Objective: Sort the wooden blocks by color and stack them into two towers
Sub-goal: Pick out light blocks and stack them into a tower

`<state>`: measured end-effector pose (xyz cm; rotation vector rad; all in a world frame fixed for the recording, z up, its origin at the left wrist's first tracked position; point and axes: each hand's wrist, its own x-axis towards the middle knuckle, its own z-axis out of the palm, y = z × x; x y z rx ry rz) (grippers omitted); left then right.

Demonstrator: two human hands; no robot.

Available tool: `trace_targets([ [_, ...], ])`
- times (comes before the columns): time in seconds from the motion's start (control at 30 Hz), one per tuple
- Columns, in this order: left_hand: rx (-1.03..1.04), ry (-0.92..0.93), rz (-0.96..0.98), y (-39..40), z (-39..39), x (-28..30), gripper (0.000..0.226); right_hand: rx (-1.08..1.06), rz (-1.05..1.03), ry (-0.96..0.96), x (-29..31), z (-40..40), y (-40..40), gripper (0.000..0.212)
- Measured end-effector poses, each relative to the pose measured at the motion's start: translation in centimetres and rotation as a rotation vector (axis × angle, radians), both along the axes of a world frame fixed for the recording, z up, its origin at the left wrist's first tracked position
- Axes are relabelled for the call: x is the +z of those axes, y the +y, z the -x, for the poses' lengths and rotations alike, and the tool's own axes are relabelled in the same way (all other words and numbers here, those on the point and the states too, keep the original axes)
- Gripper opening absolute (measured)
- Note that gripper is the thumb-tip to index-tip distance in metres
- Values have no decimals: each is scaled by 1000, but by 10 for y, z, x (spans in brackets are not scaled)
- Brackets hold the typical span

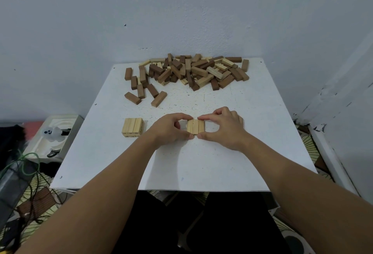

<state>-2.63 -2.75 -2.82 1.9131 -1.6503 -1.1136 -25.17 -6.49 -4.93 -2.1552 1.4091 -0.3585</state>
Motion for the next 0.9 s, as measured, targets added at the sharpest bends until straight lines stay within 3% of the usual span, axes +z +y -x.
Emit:
trace_targets([
  [0.63, -41, -63, 21, 2, 2, 3, 54, -21, 62, -4, -4, -3, 4, 58],
  [0.77, -18, -35, 3, 4, 2, 5, 67, -53, 51, 8, -6, -3, 4, 80],
  [0.9, -18, 17, -76, 2, -6, 15, 82, -89, 91, -12, -9, -3, 5, 66],
])
